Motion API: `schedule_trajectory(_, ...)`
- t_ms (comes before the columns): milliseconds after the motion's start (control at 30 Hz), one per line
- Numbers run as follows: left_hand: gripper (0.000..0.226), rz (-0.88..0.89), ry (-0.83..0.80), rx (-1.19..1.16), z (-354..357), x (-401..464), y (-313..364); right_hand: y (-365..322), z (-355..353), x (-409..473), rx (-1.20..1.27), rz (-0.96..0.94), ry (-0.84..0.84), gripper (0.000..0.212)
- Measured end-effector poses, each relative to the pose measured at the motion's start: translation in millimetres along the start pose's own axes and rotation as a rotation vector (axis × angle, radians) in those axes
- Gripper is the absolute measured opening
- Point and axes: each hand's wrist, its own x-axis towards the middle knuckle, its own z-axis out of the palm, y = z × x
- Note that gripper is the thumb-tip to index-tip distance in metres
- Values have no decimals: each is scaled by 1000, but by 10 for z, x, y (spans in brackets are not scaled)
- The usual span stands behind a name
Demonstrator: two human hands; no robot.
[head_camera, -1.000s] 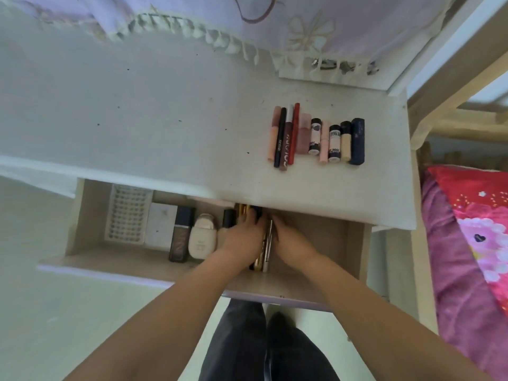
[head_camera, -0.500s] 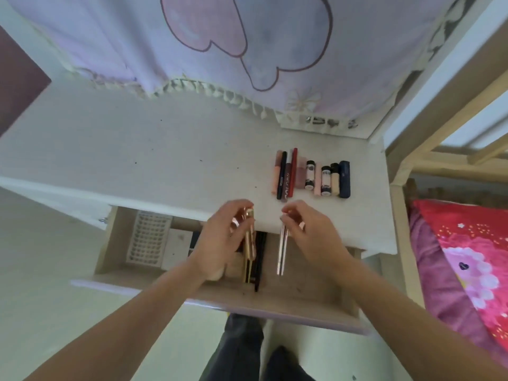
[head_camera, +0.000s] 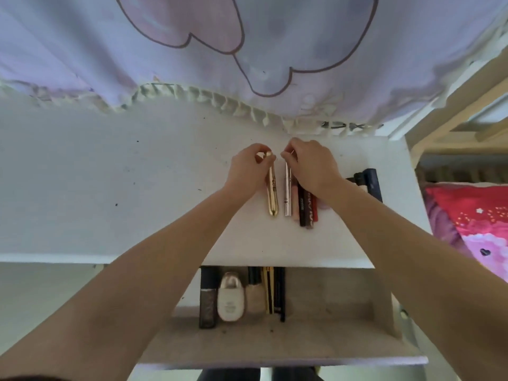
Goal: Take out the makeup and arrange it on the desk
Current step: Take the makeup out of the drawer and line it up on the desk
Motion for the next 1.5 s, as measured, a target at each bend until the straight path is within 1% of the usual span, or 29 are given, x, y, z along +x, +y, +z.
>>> schedule_trajectory(67, 24, 12, -29, 49, 45, 23, -6, 31, 12, -8, -38, -14, 29, 25)
schedule_trajectory(133, 29, 10, -63, 70, 56, 6, -9, 43, -8, -51, -20, -9, 56, 24)
schedule_trajectory(233, 30, -45, -79, 7, 9, -106, 20, -24, -104, -300, 103, -28, 134, 21)
schedule_trajectory(300, 20, -3, -38, -37, -64, -355, 25, -105, -152, -670, 233, -67, 111, 18)
schedule_trajectory(333, 11, 55, -26, -57, -97, -561, -4, -138, -130, -919, 293, -80, 42, 16)
schedule_trajectory(367, 5, 109, -42, -77, -113, -821, -72, -169, -69, -1195, 338, -75, -61, 14)
schedule_trajectory(400, 8, 129, -85, -72, -100, -1117, -173, -170, 63, -1474, 348, -47, -179, 12)
schedule_trajectory(433, 12, 120, -145, -43, -50, -1409, -303, -142, 239, -1724, 324, -6, -286, 11)
schedule_trajectory(500, 11, 68, -251, 95, 161, -1862, -634, -23, 671, -2067, 241, 114, -451, 14)
schedule_trajectory(567, 17, 2, -299, 230, 464, -2043, -949, 93, 1060, -2194, 183, 240, -549, 18)
schedule_trajectory(600, 22, -40, -307, 288, 602, -2050, -1054, 116, 1193, -2200, 177, 284, -557, 20)
schedule_trajectory(667, 26, -107, -304, 380, 843, -1974, -1174, 119, 1376, -2169, 213, 349, -518, 26)
schedule_trajectory(733, 26, -145, -306, 486, 1008, -1861, -1228, 99, 1472, -2115, 245, 393, -484, 29)
schedule_trajectory(800, 25, -159, -311, 609, 1102, -1766, -1234, 100, 1511, -2067, 218, 416, -489, 28)
schedule_trajectory(867, 20, -175, -322, 667, 1147, -1702, -1222, 161, 1519, -2056, 191, 428, -478, 27)
schedule_trajectory(933, 20, -162, -329, 736, 1176, -1671, -1197, 260, 1494, -2071, 162, 446, -456, 25)
schedule_trajectory(1000, 27, -139, -329, 818, 1220, -1654, -1175, 374, 1437, -2100, 116, 462, -452, 23)
schedule_trajectory(1067, 36, -106, -358, 924, 1269, -1648, -1105, 490, 1357, -2130, 102, 464, -442, 25)
schedule_trajectory(1100, 37, -82, -376, 974, 1285, -1647, -1060, 543, 1312, -2142, 96, 456, -435, 26)
schedule_trajectory(1167, 33, -46, -415, 1027, 1311, -1647, -995, 631, 1207, -2160, 76, 438, -431, 23)
schedule_trajectory(1233, 29, -92, -441, 1003, 1315, -1690, -951, 691, 1073, -2199, 83, 432, -468, 17)
schedule_trajectory(1300, 26, -196, -433, 875, 1306, -1739, -908, 730, 917, -2252, 80, 404, -545, 12)
schedule_trajectory(1367, 21, -247, -445, 706, 1229, -1800, -803, 726, 693, -2329, 79, 386, -651, 14)
schedule_trajectory(1433, 17, -248, -512, 552, 1008, -1904, -681, 695, 393, -2416, 110, 361, -750, 12)
schedule_trajectory(1500, 13, -210, -588, 461, 667, -2049, -580, 648, 42, -2479, 163, 298, -832, 10)
